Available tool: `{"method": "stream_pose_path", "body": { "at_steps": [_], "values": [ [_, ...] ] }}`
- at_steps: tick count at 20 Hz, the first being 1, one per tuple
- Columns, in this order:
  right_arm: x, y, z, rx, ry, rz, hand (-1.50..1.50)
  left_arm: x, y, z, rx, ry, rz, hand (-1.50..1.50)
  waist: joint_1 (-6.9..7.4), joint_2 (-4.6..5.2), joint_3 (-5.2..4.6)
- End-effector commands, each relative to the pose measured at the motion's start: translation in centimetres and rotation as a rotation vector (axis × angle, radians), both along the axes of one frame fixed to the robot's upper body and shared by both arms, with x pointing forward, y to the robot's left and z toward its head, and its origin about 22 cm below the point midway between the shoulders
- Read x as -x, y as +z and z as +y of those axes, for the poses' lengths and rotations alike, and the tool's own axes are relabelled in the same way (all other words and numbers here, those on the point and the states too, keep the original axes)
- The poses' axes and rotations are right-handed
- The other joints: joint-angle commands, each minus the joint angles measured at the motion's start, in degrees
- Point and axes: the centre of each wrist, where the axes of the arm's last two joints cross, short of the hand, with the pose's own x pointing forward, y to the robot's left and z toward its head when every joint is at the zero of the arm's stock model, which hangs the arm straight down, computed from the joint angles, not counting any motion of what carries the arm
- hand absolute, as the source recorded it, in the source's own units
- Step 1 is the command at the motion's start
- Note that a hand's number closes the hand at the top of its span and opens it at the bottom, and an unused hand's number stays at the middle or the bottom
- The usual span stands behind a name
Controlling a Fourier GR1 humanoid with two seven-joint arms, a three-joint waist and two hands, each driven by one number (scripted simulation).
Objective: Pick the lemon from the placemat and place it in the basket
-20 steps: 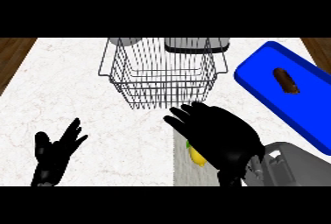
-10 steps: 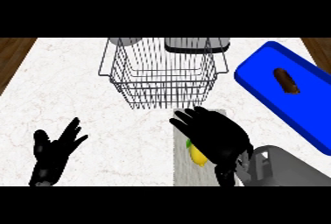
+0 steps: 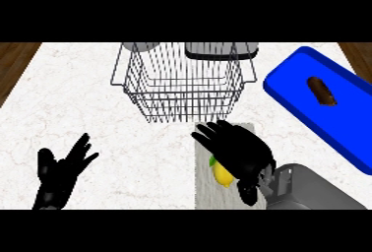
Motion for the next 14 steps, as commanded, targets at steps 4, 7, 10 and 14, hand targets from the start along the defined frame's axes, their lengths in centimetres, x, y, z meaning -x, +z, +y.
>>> {"method": "stream_pose_path", "body": {
  "at_steps": [4,7,10,14],
  "values": [
    [0.4,-4.0,1.8,-0.005,0.009,0.004,-1.50,0.5,-2.0,-0.7,0.003,0.024,0.089,0.00,-0.04,0.41,-0.54],
    [-0.8,-5.3,1.6,0.017,0.012,-0.003,-1.50,-0.2,-1.2,-1.1,0.000,0.005,0.085,0.00,0.06,0.44,-0.52],
    [-0.5,-5.5,1.6,0.058,0.014,0.018,-1.50,1.7,-2.2,-0.2,-0.002,0.019,0.100,0.00,0.18,0.36,-0.53],
    [-1.0,-6.0,-0.1,0.128,-0.012,0.029,-1.50,0.6,-2.2,-1.6,0.003,0.028,0.090,0.00,-0.23,0.35,-0.53]
  ]
}}
